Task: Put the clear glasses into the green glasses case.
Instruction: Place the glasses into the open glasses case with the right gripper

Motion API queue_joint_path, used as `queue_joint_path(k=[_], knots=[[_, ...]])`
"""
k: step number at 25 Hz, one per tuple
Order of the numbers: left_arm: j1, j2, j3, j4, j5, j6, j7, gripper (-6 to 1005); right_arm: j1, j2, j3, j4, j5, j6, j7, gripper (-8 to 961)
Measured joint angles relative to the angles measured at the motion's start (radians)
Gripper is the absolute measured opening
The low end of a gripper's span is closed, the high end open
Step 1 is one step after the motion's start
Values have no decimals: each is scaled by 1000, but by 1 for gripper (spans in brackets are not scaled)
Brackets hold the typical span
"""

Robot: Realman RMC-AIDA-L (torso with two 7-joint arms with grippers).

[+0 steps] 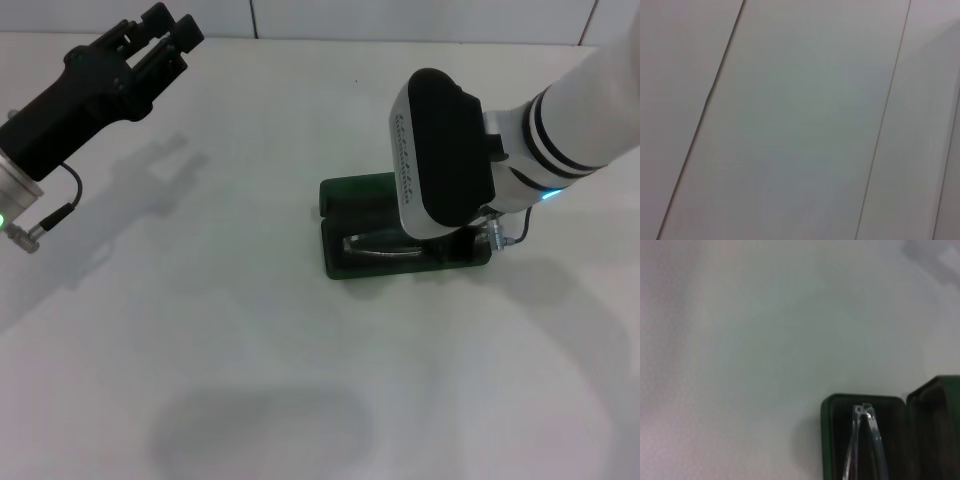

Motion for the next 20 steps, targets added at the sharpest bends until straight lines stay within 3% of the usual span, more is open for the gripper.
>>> queue_joint_path(k=[20], knots=[[-2,-1,-3,3,20,1,0,494,-28,0,-43,-16,-33,100,-4,152]])
